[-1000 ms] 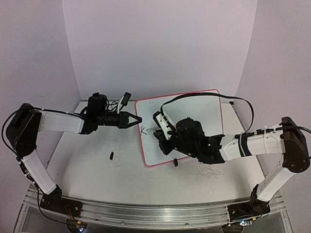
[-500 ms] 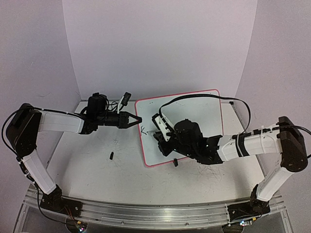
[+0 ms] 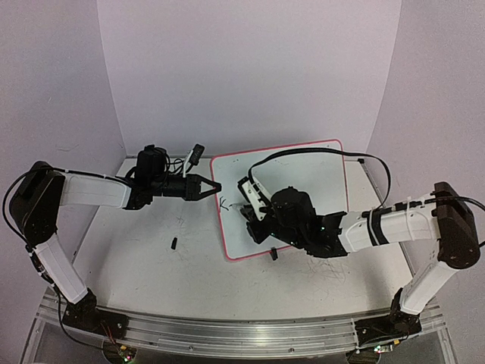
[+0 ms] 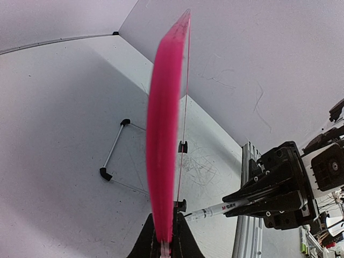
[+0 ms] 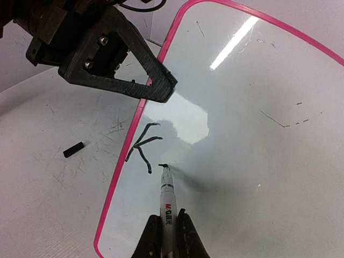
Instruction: Write a sentence on the whiteboard
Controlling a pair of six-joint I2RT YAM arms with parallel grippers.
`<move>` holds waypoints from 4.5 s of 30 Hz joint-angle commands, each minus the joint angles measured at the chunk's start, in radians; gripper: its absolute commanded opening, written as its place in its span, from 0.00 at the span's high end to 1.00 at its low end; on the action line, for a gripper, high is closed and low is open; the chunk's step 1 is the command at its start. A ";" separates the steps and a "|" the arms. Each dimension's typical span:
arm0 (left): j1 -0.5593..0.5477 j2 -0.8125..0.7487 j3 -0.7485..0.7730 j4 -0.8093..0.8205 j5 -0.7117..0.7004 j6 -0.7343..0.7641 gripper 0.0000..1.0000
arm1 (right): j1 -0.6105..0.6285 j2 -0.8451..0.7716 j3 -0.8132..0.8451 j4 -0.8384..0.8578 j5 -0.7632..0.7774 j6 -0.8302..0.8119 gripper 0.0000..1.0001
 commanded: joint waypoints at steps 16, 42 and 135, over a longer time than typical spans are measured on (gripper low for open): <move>0.001 -0.024 0.004 0.045 0.000 0.024 0.92 | 0.000 0.001 0.031 0.067 0.064 0.009 1.00; 0.001 -0.028 0.005 0.045 0.000 0.025 0.92 | 0.001 0.030 0.023 0.014 -0.010 0.034 1.00; 0.001 -0.030 0.006 0.045 0.006 0.025 0.92 | -0.002 -0.031 -0.046 0.100 0.025 0.030 1.00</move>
